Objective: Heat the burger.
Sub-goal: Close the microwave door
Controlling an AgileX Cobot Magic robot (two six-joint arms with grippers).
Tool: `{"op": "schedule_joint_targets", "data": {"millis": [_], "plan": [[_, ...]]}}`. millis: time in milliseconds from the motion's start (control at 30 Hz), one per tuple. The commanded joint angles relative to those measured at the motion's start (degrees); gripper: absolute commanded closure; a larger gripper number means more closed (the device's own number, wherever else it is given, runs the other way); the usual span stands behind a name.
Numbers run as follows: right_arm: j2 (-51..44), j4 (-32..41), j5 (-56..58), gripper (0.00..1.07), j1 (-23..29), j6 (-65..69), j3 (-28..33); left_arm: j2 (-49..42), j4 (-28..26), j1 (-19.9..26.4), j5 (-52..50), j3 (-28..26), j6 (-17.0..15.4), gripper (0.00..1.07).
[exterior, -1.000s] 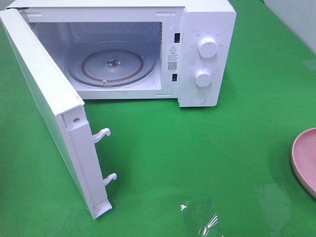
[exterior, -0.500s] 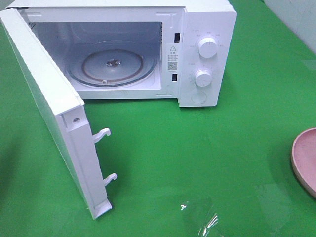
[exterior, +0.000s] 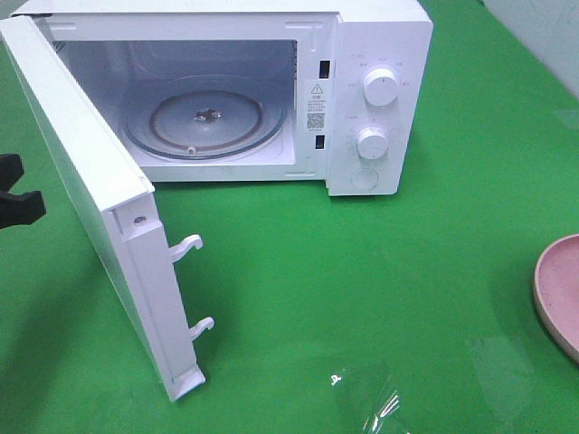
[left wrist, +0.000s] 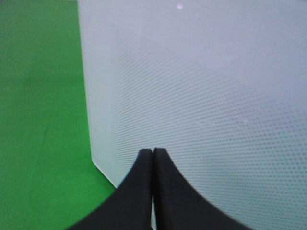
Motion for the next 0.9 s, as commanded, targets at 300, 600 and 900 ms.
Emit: {"op": "schedule_joint_targets", "data": {"millis": [300,600,900], "plan": [[-1.49,0.06,-0.46,0.31,-0.23,-0.34,0.11,7.62,-6.25,-9.05,-3.27,-5.27,0.74,1.07],[-1.49,0.06,-0.46,0.31,-0.23,-0.34,0.11,13.69,-6.82,-13.58,-3.15,-12.95,0.74,1.07],[-1.49,0.06,-0.46,0.31,-0.23,-0.34,0.11,19.37,-9.91,-16.33,-2.01,-22.0,0.74,1.07]]}}
